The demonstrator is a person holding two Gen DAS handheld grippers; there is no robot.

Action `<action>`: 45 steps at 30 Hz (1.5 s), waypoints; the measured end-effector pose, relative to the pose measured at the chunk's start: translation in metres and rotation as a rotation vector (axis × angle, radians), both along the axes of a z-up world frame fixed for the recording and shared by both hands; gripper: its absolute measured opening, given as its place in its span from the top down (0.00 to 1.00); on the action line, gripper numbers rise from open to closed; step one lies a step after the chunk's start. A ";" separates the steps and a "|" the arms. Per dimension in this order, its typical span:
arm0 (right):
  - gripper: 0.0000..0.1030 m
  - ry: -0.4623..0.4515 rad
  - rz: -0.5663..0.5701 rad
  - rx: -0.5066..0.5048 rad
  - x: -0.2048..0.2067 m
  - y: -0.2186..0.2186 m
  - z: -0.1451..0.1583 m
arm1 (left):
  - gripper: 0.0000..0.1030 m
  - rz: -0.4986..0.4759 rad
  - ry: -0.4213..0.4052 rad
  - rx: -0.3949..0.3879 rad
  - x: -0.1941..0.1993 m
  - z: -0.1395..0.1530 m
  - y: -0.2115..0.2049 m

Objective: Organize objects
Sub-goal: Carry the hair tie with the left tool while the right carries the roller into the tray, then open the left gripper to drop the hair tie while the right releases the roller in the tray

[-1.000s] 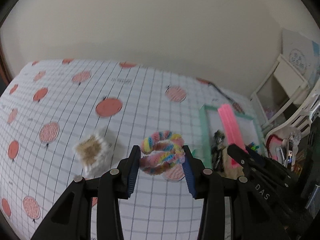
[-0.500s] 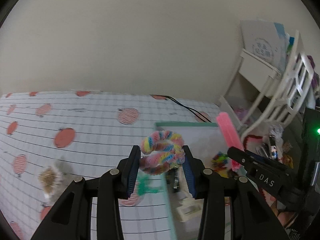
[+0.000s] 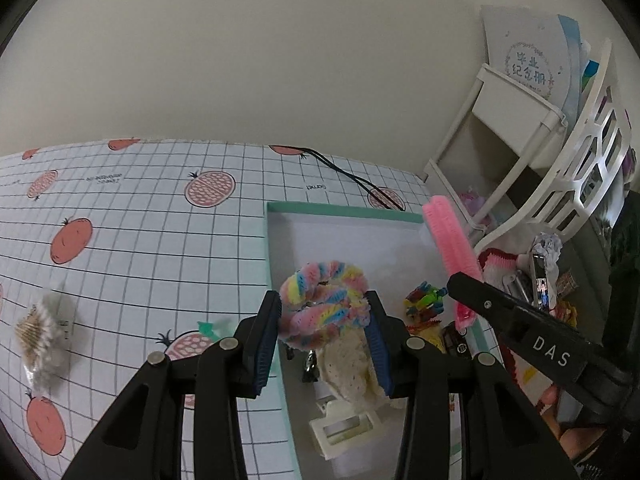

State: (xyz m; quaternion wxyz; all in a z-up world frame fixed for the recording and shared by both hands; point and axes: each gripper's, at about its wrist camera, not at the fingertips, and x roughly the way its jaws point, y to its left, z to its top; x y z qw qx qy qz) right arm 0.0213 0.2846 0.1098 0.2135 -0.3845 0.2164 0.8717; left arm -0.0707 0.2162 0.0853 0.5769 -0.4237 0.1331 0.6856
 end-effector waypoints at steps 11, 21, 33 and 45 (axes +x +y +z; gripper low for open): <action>0.72 -0.021 0.013 -0.029 -0.013 0.008 -0.020 | 0.58 -0.062 0.067 -0.038 -0.002 -0.013 0.049; 0.72 -0.055 -0.001 -0.045 -0.024 0.007 -0.039 | 0.58 -0.081 0.045 -0.091 -0.017 -0.035 0.085; 0.72 -0.099 -0.020 -0.050 -0.025 0.008 -0.056 | 0.58 -0.095 0.063 -0.134 -0.014 -0.051 0.097; 0.72 -0.143 -0.020 -0.064 -0.027 0.008 -0.070 | 0.58 -0.103 0.059 -0.159 -0.007 -0.059 0.094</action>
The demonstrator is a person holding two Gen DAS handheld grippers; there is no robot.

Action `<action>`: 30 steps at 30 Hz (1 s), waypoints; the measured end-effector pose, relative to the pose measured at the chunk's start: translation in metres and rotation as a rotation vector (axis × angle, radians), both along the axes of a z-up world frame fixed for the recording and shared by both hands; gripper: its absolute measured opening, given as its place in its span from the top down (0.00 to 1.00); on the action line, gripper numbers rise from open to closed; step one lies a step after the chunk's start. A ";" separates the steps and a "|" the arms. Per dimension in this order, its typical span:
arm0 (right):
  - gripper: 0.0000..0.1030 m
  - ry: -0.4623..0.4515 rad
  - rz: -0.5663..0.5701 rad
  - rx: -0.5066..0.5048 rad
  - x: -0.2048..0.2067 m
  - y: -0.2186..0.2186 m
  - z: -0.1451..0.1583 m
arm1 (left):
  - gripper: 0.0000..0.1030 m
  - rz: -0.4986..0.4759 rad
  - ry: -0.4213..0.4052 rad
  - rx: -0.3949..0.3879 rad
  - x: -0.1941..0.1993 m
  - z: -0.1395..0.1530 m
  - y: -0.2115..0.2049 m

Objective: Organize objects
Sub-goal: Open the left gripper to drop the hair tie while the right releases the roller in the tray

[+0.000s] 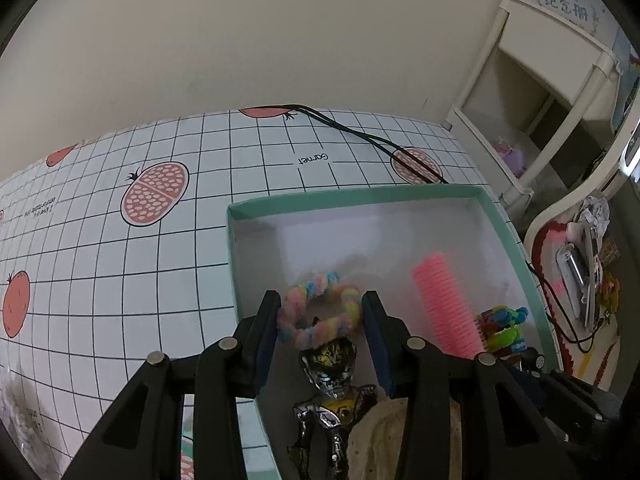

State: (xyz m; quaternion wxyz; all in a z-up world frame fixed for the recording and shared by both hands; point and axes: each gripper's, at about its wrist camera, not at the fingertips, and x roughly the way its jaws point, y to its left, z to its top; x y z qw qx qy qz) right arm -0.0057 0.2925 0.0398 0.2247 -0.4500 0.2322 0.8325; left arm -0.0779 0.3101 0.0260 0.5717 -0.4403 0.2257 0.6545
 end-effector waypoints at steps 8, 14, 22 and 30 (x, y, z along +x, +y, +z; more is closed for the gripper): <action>0.72 -0.012 -0.001 0.010 0.001 -0.003 0.002 | 0.58 0.027 -0.036 -0.019 -0.001 0.011 -0.016; 0.68 -0.014 0.013 0.014 0.003 -0.004 0.010 | 0.57 0.085 -0.062 -0.027 -0.007 0.025 -0.038; 0.67 0.006 0.020 0.047 0.009 -0.008 0.032 | 0.56 0.107 -0.027 -0.026 -0.001 0.042 -0.073; 0.67 -0.014 0.023 0.065 0.015 -0.017 0.041 | 0.50 0.134 0.012 -0.012 0.003 0.058 -0.098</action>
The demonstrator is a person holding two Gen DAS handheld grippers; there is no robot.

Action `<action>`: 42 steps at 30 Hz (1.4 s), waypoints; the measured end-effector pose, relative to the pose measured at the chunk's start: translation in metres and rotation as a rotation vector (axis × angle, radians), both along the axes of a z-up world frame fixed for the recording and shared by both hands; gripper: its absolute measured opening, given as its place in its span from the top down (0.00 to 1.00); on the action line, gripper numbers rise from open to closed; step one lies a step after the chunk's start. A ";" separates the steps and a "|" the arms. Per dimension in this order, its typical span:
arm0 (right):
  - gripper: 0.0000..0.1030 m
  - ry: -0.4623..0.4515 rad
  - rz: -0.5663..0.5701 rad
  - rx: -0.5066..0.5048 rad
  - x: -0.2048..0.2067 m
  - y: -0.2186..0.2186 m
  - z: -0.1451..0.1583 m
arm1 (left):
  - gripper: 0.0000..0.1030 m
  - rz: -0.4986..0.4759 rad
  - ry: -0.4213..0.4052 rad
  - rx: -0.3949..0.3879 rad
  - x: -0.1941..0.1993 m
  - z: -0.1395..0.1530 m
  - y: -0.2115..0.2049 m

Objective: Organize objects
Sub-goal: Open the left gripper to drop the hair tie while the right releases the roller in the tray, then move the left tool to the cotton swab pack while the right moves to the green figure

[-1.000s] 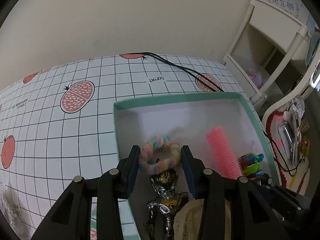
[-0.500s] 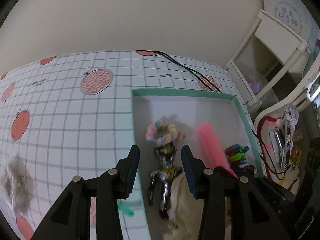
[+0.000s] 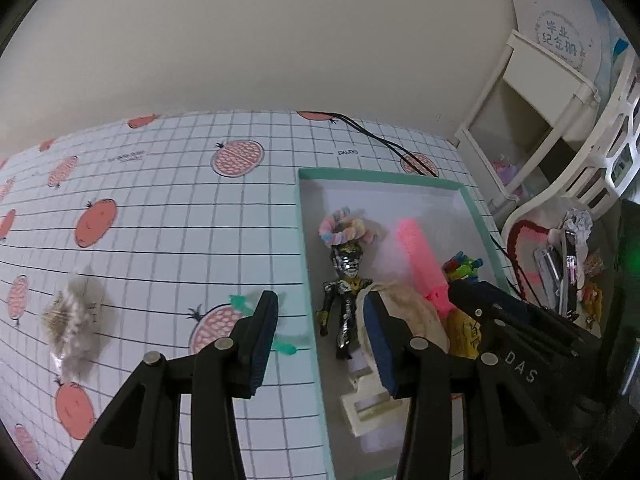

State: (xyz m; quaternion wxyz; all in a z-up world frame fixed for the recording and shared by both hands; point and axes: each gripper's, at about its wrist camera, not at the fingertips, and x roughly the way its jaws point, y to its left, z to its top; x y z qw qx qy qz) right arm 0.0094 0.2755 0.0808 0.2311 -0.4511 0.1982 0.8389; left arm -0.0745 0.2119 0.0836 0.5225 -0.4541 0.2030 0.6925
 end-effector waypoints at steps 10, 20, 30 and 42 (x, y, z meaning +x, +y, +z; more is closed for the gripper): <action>0.38 -0.020 -0.041 0.030 0.000 0.005 -0.002 | 0.28 0.035 -0.026 -0.043 -0.005 -0.011 -0.002; 0.10 -0.019 -0.045 0.044 -0.001 0.005 -0.005 | 0.13 0.070 0.000 -0.068 -0.017 -0.017 -0.009; 0.00 0.001 -0.070 0.053 -0.001 0.005 -0.004 | 0.00 0.090 0.005 -0.059 -0.024 -0.019 -0.011; 0.00 0.004 -0.065 0.065 -0.003 0.003 -0.002 | 0.00 0.108 0.005 -0.040 -0.034 -0.017 -0.019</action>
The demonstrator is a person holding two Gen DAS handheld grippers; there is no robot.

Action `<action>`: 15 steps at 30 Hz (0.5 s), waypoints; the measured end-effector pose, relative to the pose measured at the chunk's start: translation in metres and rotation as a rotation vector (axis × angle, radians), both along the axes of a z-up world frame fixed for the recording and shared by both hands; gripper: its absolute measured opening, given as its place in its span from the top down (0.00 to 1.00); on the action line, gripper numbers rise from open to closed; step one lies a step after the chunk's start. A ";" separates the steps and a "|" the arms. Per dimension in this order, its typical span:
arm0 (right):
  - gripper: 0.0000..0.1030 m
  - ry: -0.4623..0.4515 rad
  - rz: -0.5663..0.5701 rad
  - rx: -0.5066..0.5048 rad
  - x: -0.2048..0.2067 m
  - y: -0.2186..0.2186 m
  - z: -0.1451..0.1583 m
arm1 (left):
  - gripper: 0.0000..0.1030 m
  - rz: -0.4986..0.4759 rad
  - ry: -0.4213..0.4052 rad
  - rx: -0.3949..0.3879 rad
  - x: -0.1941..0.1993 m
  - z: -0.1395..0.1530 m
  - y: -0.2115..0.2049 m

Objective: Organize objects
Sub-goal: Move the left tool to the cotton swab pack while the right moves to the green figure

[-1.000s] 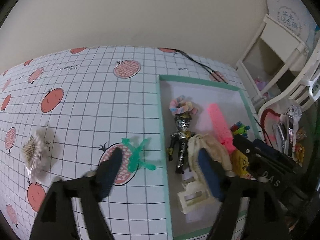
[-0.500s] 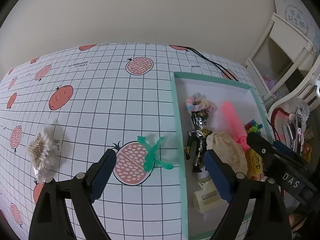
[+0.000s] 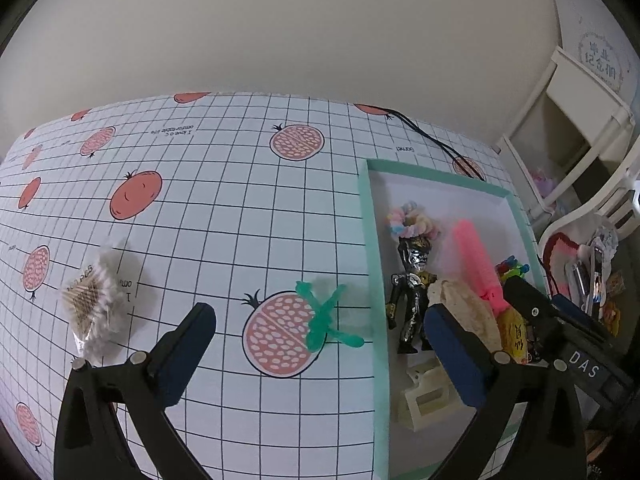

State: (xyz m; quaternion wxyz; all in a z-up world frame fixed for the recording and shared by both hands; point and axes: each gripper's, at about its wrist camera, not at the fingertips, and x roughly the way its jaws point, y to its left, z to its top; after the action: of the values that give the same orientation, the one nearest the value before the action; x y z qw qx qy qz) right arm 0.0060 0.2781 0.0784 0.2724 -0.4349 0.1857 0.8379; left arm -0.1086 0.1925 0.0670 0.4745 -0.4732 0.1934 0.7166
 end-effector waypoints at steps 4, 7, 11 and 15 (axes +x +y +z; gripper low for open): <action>0.00 -0.001 0.011 -0.007 -0.004 -0.006 0.000 | 0.00 0.019 0.019 0.000 -0.007 0.004 -0.005; 0.00 0.004 0.026 0.002 -0.009 -0.013 0.003 | 0.00 0.050 0.056 -0.009 -0.019 0.008 -0.012; 0.00 0.028 0.060 0.026 -0.015 -0.026 0.010 | 0.00 0.124 0.084 -0.028 -0.047 0.009 -0.025; 0.00 0.064 0.097 0.033 -0.025 -0.041 0.016 | 0.00 0.205 0.105 -0.076 -0.076 0.004 -0.041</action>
State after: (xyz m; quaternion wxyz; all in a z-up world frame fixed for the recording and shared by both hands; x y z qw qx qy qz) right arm -0.0185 0.2368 0.0940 0.2323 -0.4118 0.1594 0.8666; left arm -0.1842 0.1516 0.0707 0.3697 -0.4699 0.1955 0.7774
